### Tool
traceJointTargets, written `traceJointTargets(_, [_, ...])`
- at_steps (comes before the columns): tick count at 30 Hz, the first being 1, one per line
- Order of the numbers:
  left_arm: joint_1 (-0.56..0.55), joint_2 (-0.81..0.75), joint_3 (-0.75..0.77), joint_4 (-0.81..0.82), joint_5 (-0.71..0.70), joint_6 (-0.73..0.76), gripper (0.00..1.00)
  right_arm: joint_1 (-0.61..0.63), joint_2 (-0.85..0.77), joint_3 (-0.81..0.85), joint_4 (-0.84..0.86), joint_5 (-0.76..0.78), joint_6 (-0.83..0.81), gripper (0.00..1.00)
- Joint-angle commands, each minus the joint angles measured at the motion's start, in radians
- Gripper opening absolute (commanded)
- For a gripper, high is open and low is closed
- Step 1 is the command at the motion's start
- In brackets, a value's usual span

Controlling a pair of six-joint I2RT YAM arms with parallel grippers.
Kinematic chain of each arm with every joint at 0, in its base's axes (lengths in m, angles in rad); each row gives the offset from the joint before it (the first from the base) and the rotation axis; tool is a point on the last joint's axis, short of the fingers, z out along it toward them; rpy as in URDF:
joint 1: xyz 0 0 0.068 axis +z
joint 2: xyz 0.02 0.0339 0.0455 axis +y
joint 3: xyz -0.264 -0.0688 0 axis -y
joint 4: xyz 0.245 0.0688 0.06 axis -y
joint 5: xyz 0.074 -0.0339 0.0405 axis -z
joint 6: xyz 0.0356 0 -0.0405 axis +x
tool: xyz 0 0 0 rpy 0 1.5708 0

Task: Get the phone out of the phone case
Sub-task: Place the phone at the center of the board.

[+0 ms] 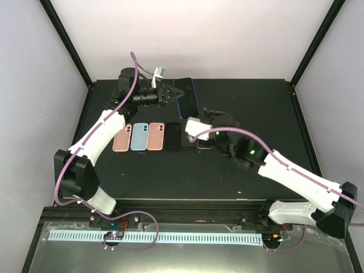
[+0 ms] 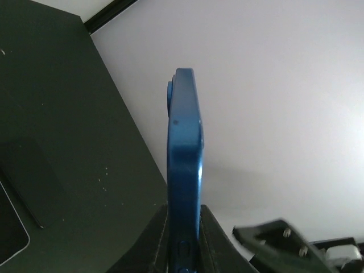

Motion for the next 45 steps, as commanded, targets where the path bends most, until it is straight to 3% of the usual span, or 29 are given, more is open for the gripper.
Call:
traceJointTargets(1, [0.009, -0.028, 0.045, 0.018, 0.060, 0.124, 0.02, -0.120, -0.066, 0.139, -0.336, -0.356, 0.279, 0.71])
traceJointTargets(4, [0.007, -0.053, 0.016, 0.065, 0.101, 0.156, 0.02, -0.213, -0.080, 0.201, -0.410, -0.553, 0.380, 0.71])
traceJointTargets(14, [-0.014, -0.132, -0.038, 0.141, 0.203, 0.260, 0.02, -0.443, -0.034, 0.365, -0.490, -0.993, 0.682, 0.67])
traceJointTargets(22, [-0.073, -0.199, -0.072, 0.176, 0.236, 0.339, 0.02, -0.514, 0.043, 0.429, -0.533, -1.283, 0.786, 0.63])
traceJointTargets(29, [-0.112, -0.210, -0.074, 0.182, 0.258, 0.343, 0.02, -0.514, 0.051, 0.431, -0.507, -1.408, 0.824, 0.56])
traceJointTargets(38, [-0.140, -0.202, -0.064, 0.190, 0.283, 0.342, 0.02, -0.515, 0.070, 0.431, -0.497, -1.494, 0.842, 0.34])
traceJointTargets(45, [-0.152, -0.203, -0.062, 0.195, 0.300, 0.346, 0.02, -0.516, 0.076, 0.425, -0.489, -1.520, 0.857, 0.22])
